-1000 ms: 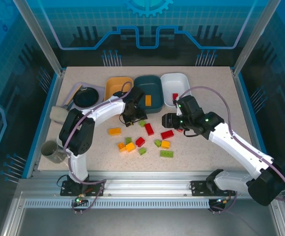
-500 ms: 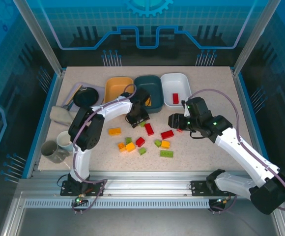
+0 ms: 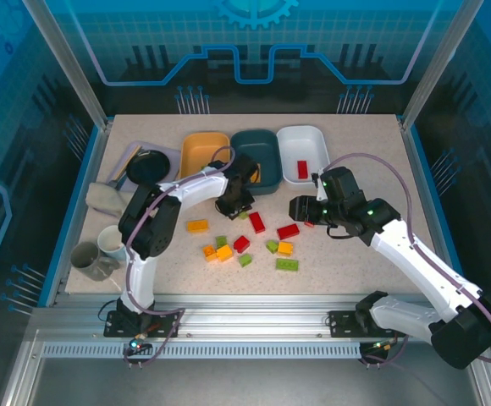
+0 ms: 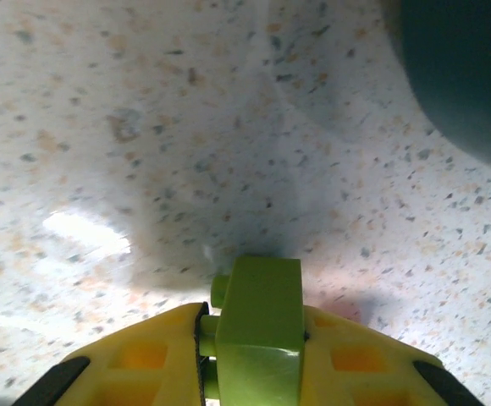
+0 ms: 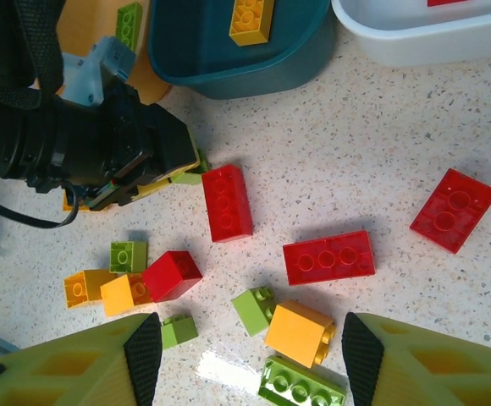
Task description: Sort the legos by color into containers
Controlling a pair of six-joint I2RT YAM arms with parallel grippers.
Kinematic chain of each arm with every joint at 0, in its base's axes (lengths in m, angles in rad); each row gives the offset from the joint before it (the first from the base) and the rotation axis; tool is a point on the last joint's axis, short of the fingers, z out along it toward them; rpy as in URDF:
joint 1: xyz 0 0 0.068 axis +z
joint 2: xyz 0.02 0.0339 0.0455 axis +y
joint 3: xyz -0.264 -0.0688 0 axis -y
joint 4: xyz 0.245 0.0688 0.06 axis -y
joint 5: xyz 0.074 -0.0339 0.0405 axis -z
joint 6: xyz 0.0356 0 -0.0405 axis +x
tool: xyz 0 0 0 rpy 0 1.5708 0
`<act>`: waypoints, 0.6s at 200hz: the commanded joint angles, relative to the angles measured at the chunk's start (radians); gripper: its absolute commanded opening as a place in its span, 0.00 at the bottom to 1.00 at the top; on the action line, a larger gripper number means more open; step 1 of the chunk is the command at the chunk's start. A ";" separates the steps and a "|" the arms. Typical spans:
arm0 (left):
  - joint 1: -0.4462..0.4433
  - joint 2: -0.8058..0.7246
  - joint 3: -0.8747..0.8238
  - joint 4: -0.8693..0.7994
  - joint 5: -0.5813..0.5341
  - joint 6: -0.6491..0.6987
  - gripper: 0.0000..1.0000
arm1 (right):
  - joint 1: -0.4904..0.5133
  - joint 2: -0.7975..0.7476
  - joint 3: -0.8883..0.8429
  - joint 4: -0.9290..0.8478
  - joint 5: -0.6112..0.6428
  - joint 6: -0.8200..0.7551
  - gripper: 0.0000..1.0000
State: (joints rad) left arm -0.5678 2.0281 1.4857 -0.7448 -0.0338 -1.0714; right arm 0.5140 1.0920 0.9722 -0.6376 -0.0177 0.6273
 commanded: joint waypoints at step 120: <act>0.301 0.130 0.458 -0.253 0.067 0.450 0.20 | 0.070 0.179 0.231 0.058 -0.133 -0.083 0.62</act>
State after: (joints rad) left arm -0.2756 2.0335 1.8328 -0.9161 -0.0292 -0.7406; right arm 0.5701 1.2484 1.1496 -0.5991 -0.1184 0.5560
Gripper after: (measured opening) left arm 0.259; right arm 0.622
